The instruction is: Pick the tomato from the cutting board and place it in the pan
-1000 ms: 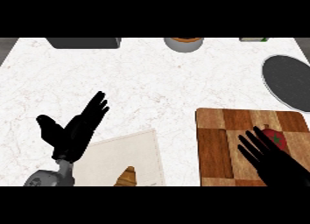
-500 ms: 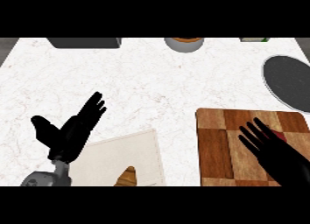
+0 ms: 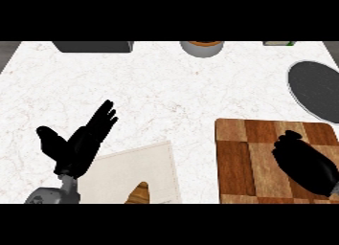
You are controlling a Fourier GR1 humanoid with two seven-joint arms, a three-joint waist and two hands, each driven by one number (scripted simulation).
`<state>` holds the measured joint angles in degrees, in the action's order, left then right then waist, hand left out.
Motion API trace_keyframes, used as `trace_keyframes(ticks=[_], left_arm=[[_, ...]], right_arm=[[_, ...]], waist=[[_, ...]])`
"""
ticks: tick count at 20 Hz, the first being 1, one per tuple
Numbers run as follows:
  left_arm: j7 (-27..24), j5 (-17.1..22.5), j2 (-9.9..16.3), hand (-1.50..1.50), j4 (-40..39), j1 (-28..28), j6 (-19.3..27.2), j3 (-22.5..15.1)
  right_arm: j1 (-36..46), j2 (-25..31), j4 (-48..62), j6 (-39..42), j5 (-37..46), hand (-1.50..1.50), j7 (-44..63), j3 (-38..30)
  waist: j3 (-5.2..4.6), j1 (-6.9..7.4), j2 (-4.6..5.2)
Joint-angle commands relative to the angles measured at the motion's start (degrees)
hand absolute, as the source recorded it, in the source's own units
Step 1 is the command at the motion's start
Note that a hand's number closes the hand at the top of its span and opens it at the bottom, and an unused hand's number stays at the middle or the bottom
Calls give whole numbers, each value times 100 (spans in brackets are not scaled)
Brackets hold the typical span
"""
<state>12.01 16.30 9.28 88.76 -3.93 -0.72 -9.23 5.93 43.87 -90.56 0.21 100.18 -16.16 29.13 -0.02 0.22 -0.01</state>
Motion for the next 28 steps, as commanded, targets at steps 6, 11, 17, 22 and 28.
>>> trace_keyframes(ticks=[6,11,17,22,28], left_arm=[[144,-102,-147,0,10,-69,215,85],[-47,-63,-64,0,18,199,82,128],[-74,14,54,0,142,337,-93,175],[-85,-157,-71,0,104,299,54,69],[180,74,44,0,89,58,-174,202]], right_arm=[[-565,-1101,86,454,-1406,150,111,-765],[-1097,-2385,118,1049,-2952,150,774,-1623],[-936,-2729,-1475,785,-3875,150,1297,-2811],[-1069,-3156,-2732,1256,-5134,150,1641,-3424],[-692,-3528,-2871,1731,-6849,150,2146,-4406]], waist=[[9,-253,-31],[8,-369,-23],[-2,-230,-70],[-2,-211,-50],[3,-87,-7]])
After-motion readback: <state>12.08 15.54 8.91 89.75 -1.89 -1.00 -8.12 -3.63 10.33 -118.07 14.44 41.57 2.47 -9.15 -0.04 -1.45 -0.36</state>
